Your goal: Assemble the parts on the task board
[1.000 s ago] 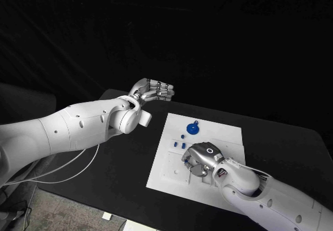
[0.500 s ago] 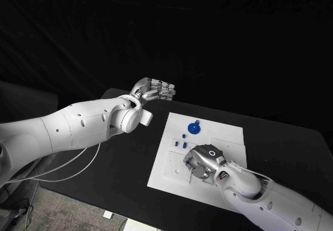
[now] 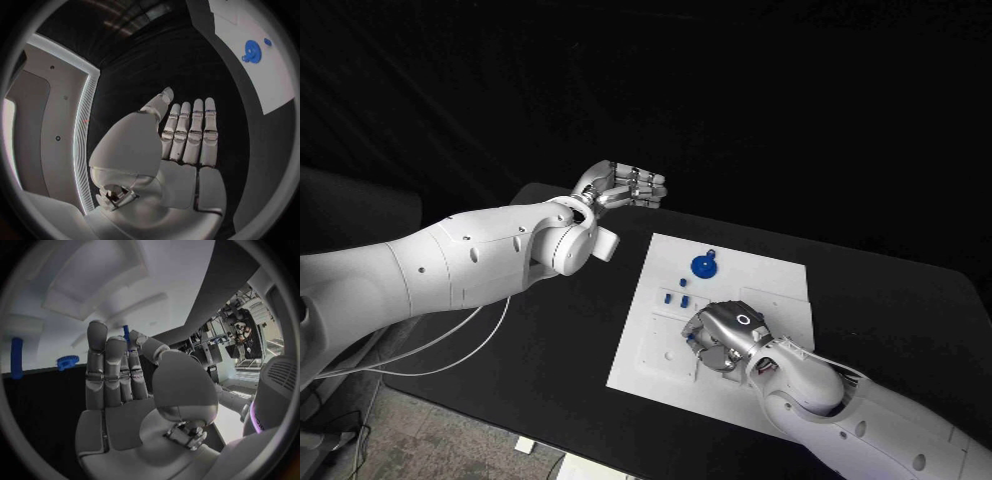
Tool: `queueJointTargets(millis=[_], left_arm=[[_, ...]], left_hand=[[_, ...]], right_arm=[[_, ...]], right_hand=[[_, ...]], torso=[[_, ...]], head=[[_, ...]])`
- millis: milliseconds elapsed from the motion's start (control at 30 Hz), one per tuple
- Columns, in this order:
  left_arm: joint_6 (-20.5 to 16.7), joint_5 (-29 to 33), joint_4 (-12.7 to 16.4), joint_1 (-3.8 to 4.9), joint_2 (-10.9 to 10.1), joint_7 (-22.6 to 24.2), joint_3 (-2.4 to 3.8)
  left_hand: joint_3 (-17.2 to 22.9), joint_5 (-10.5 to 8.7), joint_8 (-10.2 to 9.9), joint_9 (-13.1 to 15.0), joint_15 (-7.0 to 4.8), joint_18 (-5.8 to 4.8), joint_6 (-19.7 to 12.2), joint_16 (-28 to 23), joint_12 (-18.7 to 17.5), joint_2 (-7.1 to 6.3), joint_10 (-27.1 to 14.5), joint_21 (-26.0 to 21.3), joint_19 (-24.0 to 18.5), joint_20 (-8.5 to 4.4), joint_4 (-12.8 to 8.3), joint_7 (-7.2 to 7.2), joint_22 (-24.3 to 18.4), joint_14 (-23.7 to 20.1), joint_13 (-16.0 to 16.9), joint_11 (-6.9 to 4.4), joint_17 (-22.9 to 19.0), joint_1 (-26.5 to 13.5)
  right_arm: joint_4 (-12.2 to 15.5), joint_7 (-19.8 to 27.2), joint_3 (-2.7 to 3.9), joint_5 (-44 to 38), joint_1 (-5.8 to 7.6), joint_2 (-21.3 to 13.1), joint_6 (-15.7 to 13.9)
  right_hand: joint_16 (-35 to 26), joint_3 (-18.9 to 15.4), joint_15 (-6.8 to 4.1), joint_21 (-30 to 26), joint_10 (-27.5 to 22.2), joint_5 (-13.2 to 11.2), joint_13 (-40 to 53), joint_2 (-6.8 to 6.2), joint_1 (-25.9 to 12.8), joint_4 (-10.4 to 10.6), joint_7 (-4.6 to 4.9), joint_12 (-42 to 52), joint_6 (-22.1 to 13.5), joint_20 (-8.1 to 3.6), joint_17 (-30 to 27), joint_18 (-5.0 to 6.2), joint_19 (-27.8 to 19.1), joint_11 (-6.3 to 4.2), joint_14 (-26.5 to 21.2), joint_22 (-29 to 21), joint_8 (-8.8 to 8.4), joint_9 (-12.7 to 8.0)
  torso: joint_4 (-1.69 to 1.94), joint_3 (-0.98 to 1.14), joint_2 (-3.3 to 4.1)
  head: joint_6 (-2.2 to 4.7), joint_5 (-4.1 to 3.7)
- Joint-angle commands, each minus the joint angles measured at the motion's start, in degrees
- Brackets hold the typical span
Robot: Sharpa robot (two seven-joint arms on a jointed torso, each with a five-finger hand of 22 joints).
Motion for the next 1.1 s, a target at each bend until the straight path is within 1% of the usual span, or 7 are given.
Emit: queueJointTargets(millis=[33, 133, 433, 667, 1033, 1067, 1100], left_arm=[[0.74, -0.27, 0.17, 0.10, 0.05, 0.36, 0.05], [0.78, -0.27, 0.17, 0.10, 0.06, 0.34, 0.05], [0.84, -0.27, 0.22, 0.12, 0.12, 0.28, 0.06], [0.90, -0.28, 0.24, 0.15, 0.10, 0.25, 0.06], [0.96, -0.32, 0.15, 0.17, 0.22, 0.22, 0.06], [0.97, -0.32, 0.11, 0.17, 0.25, 0.21, 0.06], [0.98, -0.33, 0.07, 0.17, 0.28, 0.21, 0.06]], left_hand=[[-0.12, -0.13, -0.09, -0.06, -0.03, 0.49, -0.54, -0.27, 0.00, -0.02, -0.50, 0.21, 0.49, 0.03, 0.37, 0.05, -0.07, -0.48, -0.06, 0.07, -0.06, 0.40], [-0.12, -0.13, -0.09, -0.06, -0.03, 0.49, -0.54, -0.27, 0.00, -0.02, -0.50, 0.21, 0.49, 0.03, 0.37, 0.05, -0.07, -0.48, -0.06, 0.07, -0.06, 0.40], [-0.12, -0.13, -0.09, -0.06, -0.03, 0.49, -0.54, -0.27, 0.00, -0.02, -0.50, 0.21, 0.49, 0.03, 0.37, 0.05, -0.07, -0.48, -0.06, 0.07, -0.06, 0.40], [-0.23, -0.12, -0.09, -0.06, -0.02, 0.56, -0.59, -0.26, 0.00, 0.05, -0.56, 0.28, 0.61, 0.06, 0.40, 0.05, -0.62, -0.52, -0.07, 0.09, -0.06, 0.41], [-0.24, -0.12, -0.09, -0.06, -0.01, 0.59, -0.61, -0.27, 0.00, 0.08, -0.56, 0.31, 0.66, 0.06, 0.42, 0.05, -0.68, -0.53, -0.07, 0.10, -0.06, 0.41], [-0.24, -0.12, -0.09, -0.06, -0.01, 0.59, -0.61, -0.27, 0.00, 0.08, -0.56, 0.31, 0.66, 0.06, 0.42, 0.05, -0.68, -0.53, -0.07, 0.10, -0.06, 0.41], [-0.27, -0.14, -0.09, -0.06, -0.01, 0.59, -0.62, -0.27, 0.00, 0.10, -0.56, 0.31, 0.68, 0.07, 0.48, 0.06, -0.74, -0.53, -0.07, 0.09, -0.06, 0.33]], right_arm=[[-0.12, 0.47, 0.00, -0.43, -0.06, 0.12, -0.17], [-0.24, 0.37, 0.00, -0.72, -0.07, 0.19, 0.60], [-0.59, 0.30, 0.00, -1.43, -0.08, 0.48, 3.99], [-0.77, -0.17, -0.01, -2.40, -0.08, 0.71, 5.40], [-1.17, -0.78, -0.01, -3.61, -0.08, 1.17, 5.47], [-1.24, -0.62, -0.01, -3.42, -0.08, 1.19, 5.31], [-1.31, -0.42, -0.01, -3.20, -0.08, 1.20, 5.12]], right_hand=[[-0.26, 0.15, -0.41, -0.19, 0.77, -0.35, 0.06, 0.47, 0.15, -0.14, -0.02, 0.35, 0.29, -0.47, 0.05, 1.04, 2.09, -0.23, -0.06, -0.03, 0.22, 0.08], [-0.37, 0.23, -0.40, -0.16, 0.77, -0.40, 0.06, 0.47, 0.16, -0.17, -0.01, 0.35, 0.31, -0.45, 0.14, 1.05, 2.06, -0.22, -0.06, -0.07, 0.22, 0.08], [-0.38, 0.10, -0.38, -0.18, 0.70, -0.25, 0.05, 0.48, 0.15, -0.20, 0.00, 0.35, 0.28, -0.44, 0.21, 1.04, 2.02, -0.20, -0.13, -0.06, 0.22, 0.06], [-0.39, 0.01, -0.37, -0.21, 0.68, -0.15, 0.05, 0.50, 0.15, -0.22, 0.02, 0.35, 0.24, -0.43, 0.24, 1.04, 1.99, -0.19, -0.17, -0.06, 0.21, 0.05], [-0.46, -0.21, -0.18, -0.44, -0.15, 0.17, 0.03, 0.58, -0.15, -0.07, 0.21, 0.32, -0.38, -0.29, 0.32, 1.02, 1.91, 0.04, -0.36, -0.08, 0.15, -0.05], [-0.45, -0.35, -0.10, -0.49, -0.45, 0.55, 0.03, 0.47, -0.30, 0.00, 0.28, 0.33, -0.65, -0.21, 0.33, 1.03, 1.92, 0.12, -0.36, -0.10, 0.17, -0.07], [-0.48, -1.08, -0.02, -0.57, -1.03, 2.11, 0.02, 0.07, -0.94, 0.31, 0.40, 0.33, -1.11, -0.16, 0.32, 1.07, 1.91, 0.25, -0.40, -0.14, 0.14, -0.12]], torso=[[0.00, -0.01, -0.02], [-0.02, -0.04, -0.02], [0.02, -0.02, 0.00], [-0.03, -0.02, -0.03], [-0.01, -0.03, -0.02], [-0.01, -0.03, 0.00], [-0.03, -0.03, 0.00]], head=[[0.00, 0.01], [0.07, -0.01], [-0.05, 0.03], [-0.17, 0.13], [-0.12, 0.13], [-0.15, 0.11], [-0.15, 0.11]])
